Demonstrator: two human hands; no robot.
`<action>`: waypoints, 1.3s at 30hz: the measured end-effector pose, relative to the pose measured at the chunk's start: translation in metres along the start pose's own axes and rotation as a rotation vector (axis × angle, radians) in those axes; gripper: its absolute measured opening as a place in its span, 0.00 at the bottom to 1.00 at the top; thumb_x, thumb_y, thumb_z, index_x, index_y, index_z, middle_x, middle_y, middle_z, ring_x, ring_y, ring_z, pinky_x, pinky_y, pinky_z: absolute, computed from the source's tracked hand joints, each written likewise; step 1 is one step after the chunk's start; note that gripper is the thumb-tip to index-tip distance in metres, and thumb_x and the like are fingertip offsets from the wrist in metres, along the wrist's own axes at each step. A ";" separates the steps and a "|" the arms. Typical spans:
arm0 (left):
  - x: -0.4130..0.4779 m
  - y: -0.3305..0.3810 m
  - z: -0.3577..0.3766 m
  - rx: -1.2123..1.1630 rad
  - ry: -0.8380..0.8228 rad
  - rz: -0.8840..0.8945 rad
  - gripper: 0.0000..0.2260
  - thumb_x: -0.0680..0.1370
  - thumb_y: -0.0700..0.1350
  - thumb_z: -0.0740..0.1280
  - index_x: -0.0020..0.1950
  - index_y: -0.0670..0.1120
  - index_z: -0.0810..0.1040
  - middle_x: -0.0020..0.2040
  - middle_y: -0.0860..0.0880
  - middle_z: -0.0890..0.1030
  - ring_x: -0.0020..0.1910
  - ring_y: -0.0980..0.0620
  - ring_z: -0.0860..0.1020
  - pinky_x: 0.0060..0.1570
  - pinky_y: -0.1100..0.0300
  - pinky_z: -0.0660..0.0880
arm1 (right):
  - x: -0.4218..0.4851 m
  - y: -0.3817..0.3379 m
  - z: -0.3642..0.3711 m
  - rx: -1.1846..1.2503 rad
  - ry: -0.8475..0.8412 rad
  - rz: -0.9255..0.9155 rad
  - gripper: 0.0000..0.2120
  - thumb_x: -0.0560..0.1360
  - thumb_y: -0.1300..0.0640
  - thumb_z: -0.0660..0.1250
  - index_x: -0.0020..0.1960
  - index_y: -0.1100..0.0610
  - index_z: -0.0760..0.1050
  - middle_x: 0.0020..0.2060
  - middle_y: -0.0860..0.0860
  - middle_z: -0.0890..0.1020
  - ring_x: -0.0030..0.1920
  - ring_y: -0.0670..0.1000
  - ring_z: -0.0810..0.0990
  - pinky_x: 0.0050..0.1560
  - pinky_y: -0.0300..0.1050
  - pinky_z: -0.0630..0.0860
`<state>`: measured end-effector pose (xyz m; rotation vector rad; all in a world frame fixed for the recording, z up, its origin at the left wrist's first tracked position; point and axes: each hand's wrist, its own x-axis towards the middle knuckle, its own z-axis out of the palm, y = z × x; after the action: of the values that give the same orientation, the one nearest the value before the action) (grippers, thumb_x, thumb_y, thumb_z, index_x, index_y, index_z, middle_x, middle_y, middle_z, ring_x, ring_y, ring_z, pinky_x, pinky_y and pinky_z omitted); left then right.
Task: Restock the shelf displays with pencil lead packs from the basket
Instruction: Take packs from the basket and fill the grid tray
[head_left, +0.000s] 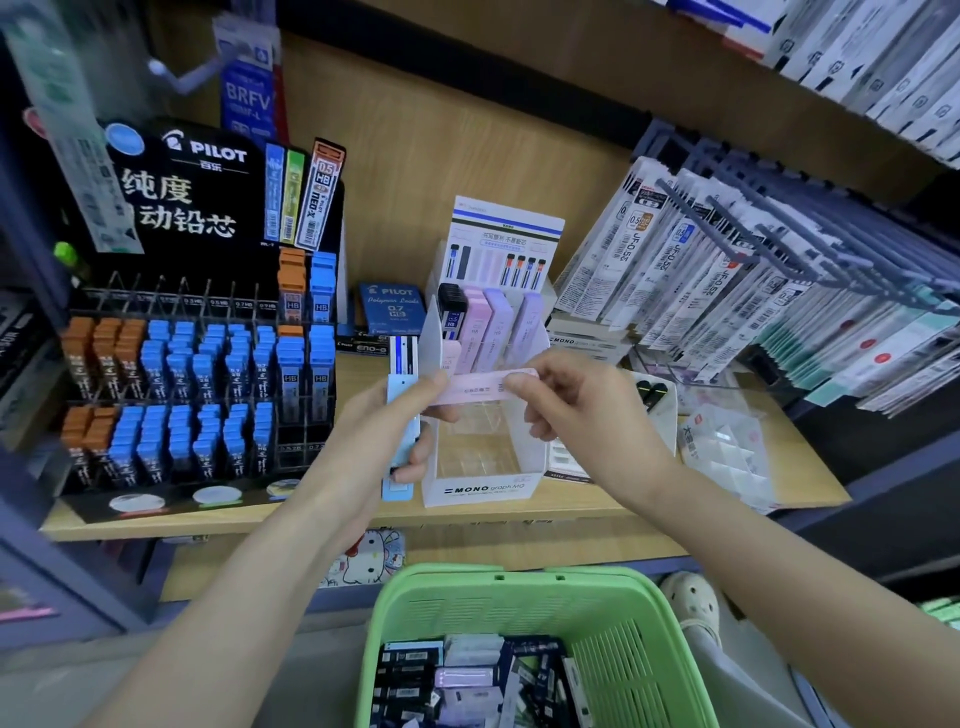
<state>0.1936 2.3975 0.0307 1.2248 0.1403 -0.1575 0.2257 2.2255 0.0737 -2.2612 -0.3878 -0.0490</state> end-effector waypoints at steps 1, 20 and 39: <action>0.000 0.000 -0.001 0.009 0.018 0.024 0.11 0.78 0.48 0.64 0.50 0.39 0.77 0.31 0.51 0.75 0.23 0.57 0.63 0.23 0.67 0.58 | 0.002 0.001 0.002 -0.040 -0.005 0.000 0.13 0.74 0.51 0.67 0.41 0.61 0.78 0.31 0.53 0.80 0.31 0.45 0.79 0.39 0.44 0.79; 0.011 0.005 -0.002 0.002 0.192 -0.042 0.02 0.79 0.41 0.61 0.49 0.44 0.72 0.37 0.50 0.76 0.24 0.54 0.64 0.20 0.66 0.60 | 0.037 0.004 0.028 0.220 0.000 0.161 0.11 0.74 0.65 0.67 0.46 0.53 0.67 0.47 0.59 0.82 0.43 0.50 0.83 0.45 0.43 0.81; 0.021 0.004 -0.002 -0.028 0.238 -0.125 0.03 0.79 0.39 0.59 0.46 0.46 0.70 0.36 0.49 0.76 0.24 0.54 0.64 0.19 0.66 0.59 | 0.056 0.032 0.032 -0.390 -0.099 -0.111 0.06 0.76 0.60 0.66 0.53 0.56 0.75 0.40 0.49 0.78 0.38 0.46 0.75 0.41 0.36 0.73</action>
<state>0.2149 2.3996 0.0295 1.2045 0.4257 -0.1171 0.2852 2.2441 0.0382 -2.6308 -0.5997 -0.0765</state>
